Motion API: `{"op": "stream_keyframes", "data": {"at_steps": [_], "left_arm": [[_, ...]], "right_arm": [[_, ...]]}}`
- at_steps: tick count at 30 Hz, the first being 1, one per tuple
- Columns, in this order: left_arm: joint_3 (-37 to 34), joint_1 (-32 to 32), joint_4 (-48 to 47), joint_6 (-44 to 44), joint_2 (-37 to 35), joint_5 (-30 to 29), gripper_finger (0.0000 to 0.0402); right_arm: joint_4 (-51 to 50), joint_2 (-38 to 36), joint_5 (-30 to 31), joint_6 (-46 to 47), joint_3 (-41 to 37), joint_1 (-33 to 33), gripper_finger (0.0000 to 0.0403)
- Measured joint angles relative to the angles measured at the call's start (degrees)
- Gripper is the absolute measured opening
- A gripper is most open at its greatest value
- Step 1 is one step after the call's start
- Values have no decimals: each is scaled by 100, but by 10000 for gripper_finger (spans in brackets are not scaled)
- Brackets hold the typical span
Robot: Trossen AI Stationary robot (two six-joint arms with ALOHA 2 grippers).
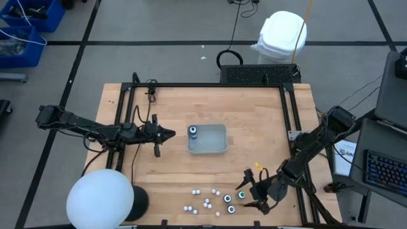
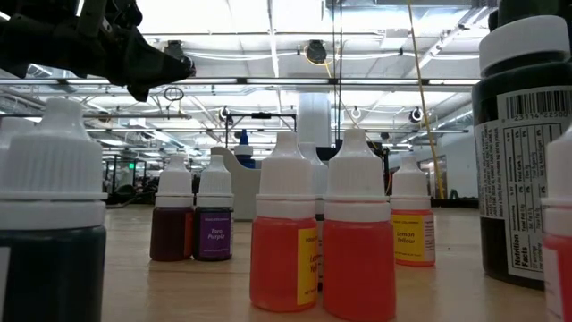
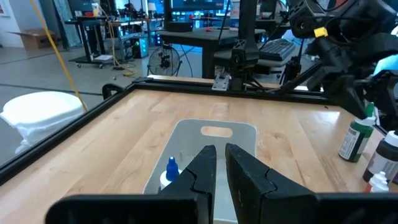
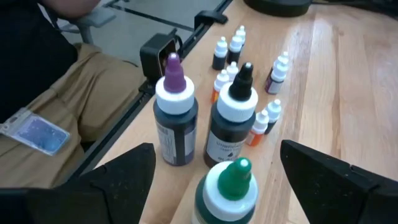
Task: Pick & Place food coloring
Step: Put the large green food coloring bottle into the gray bin
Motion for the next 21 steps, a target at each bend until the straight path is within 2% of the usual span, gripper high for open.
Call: {"op": "stream_keyframes", "data": {"at_steps": [9, 21], "left_arm": [[0, 0, -1, -3, 0, 0, 42], [0, 0, -14, 34, 0, -2, 42]], "right_arm": [[-9, 93, 173, 134, -6, -34, 305], [45, 87, 149, 489, -221, -217, 225]]}}
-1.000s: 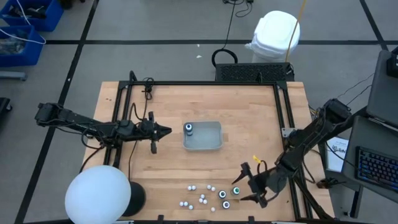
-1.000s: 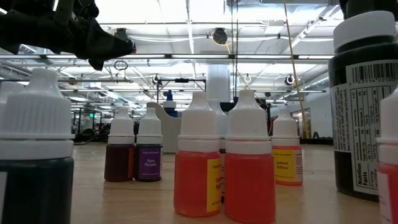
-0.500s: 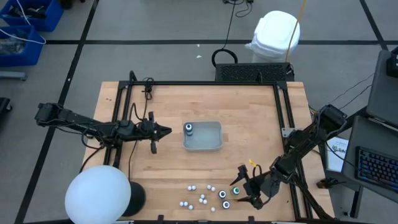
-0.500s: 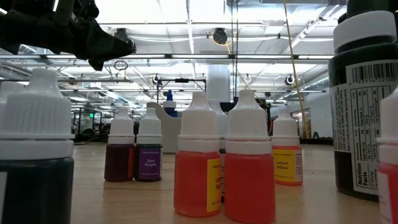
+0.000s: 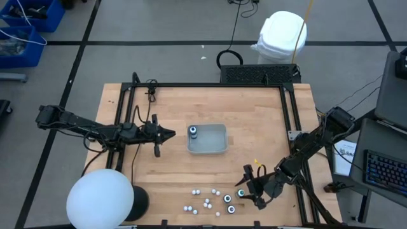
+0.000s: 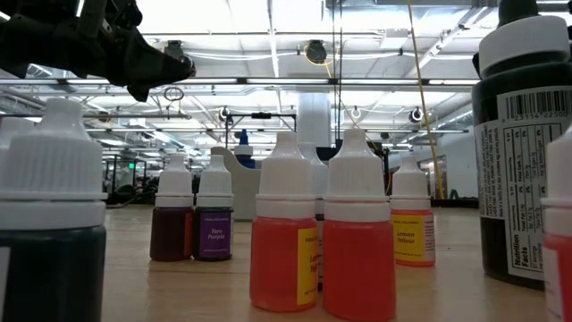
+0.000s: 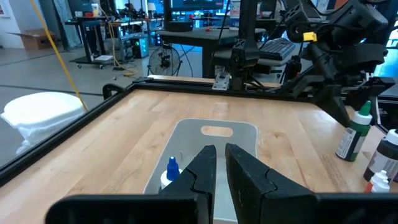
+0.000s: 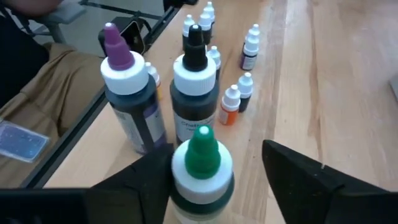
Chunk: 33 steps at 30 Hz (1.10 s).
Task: Pick & Place food coloring
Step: Put the large green food coloring bottle into the gray bin
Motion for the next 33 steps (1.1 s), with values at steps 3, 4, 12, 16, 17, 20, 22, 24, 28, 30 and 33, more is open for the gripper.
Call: {"op": "stream_keyframes", "data": {"at_steps": [3, 4, 12, 16, 17, 20, 22, 24, 28, 30, 33], "left_arm": [[0, 0, -2, 2, 0, 0, 42], [0, 0, -4, 2, 0, 0, 42], [0, 0, -8, 7, 0, 0, 42], [0, 0, -9, 9, 0, -2, 42], [0, 2, -9, 9, 0, -2, 42], [0, 0, -9, 9, 0, -4, 42], [0, 0, -7, 9, 0, -4, 42], [0, 2, -8, 9, 0, -7, 42], [0, 2, -8, 13, 0, -7, 42], [0, 0, -4, 69, 0, -7, 42], [0, 0, -7, 153, 0, -9, 42]], "right_arm": [[27, 4, -23, -28, -4, 2, 202], [27, 4, -91, -28, -4, 2, 193], [38, 2, -293, -57, -4, 2, 111], [173, -8, -293, -196, -10, -23, 110], [183, -53, -308, -267, -6, -44, 110], [8, -288, -308, -339, 51, -155, 110], [-191, -509, -306, -344, 53, -268, 110], [-443, -740, -301, -408, 55, -397, 110], [-1021, -1222, -284, -597, 55, -678, 110], [-1249, -1450, -150, -765, 55, -849, 110], [-1390, -1689, 117, -1018, 55, -1151, 110]]}}
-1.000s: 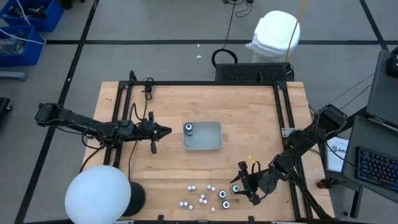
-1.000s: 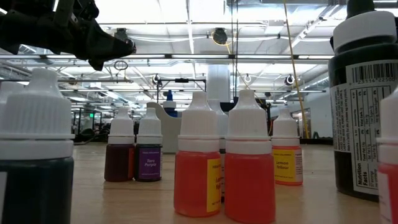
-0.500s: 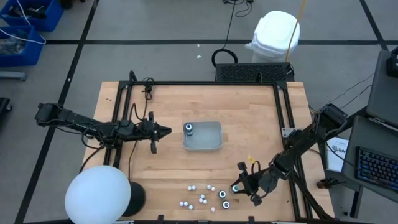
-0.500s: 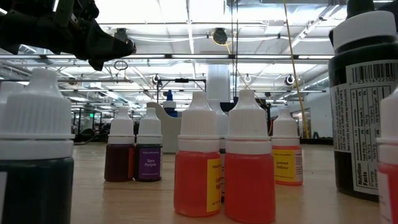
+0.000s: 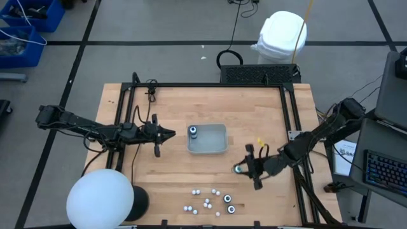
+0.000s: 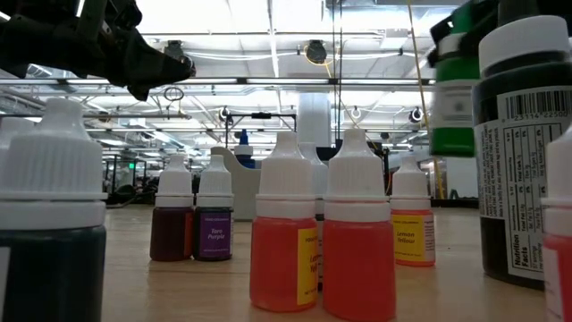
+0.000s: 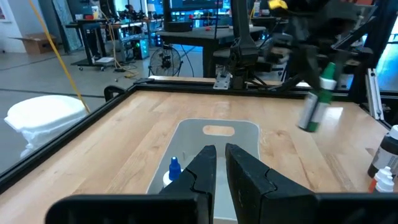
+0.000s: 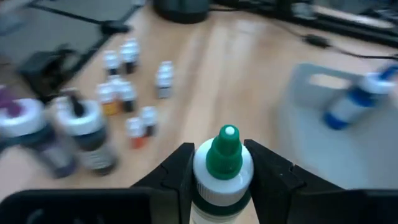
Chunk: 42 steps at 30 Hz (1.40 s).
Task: Pick & Place food coloring
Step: Put the large green food coloring bottle into the gray bin
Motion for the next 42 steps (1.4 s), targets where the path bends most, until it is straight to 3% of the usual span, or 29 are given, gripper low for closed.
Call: {"op": "stream_keyframes", "data": {"at_steps": [12, 22, 34, 42], "left_arm": [[0, 0, -7, 129, 0, -7, 42], [0, 0, -142, 142, 0, -7, 42], [0, 1, -155, 131, 0, -7, 42], [0, 63, -152, 144, 0, -11, 42]], "right_arm": [[-39, -201, 42, -184, 0, -1191, 110], [879, -201, -92, -682, 2, -1341, 110], [1574, -199, -124, -643, 24, -1387, 110], [1675, 181, -253, -881, 635, -1812, 110]]}}
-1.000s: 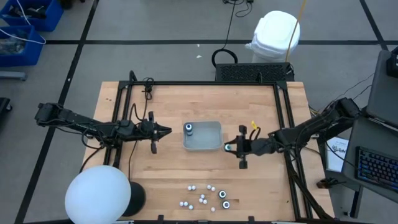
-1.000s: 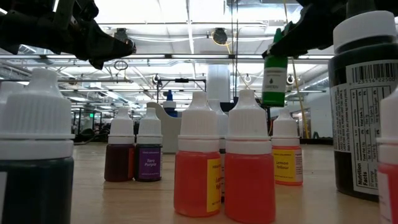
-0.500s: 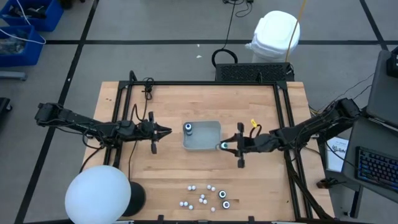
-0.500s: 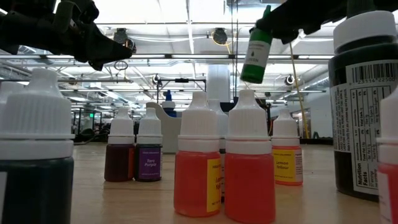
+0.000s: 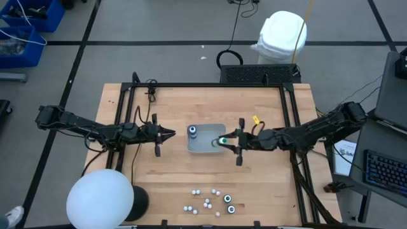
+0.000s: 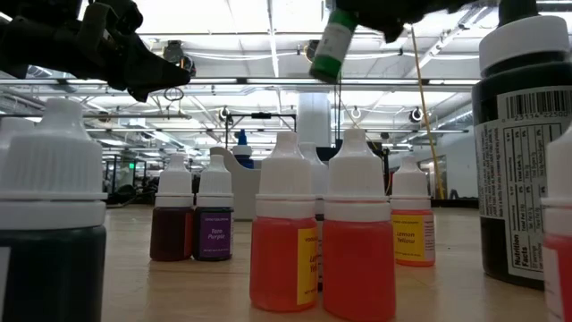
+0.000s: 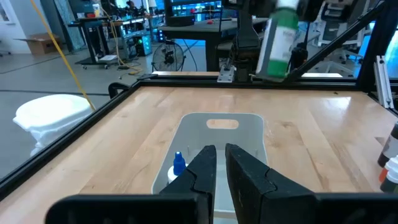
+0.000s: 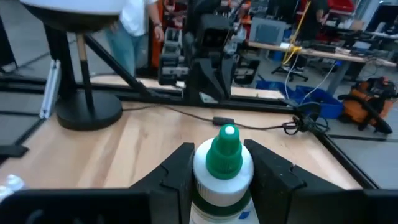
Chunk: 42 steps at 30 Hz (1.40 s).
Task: Pick & Place food coloring
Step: Put the large green food coloring bottle into the gray bin
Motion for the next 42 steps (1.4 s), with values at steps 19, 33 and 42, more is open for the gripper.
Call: {"op": "stream_keyframes", "data": {"at_steps": [19, 33, 42], "left_arm": [[0, 4, 10, 128, 0, 0, 42], [0, 4, 24, 147, 0, 0, 42], [0, 4, 54, 160, 0, -3, 42]], "right_arm": [[560, 2973, -1100, 41, 1558, -951, 111], [152, 3538, -1071, 83, 1968, -1203, 110], [340, 3813, -1221, 59, 1959, -1280, 112]]}}
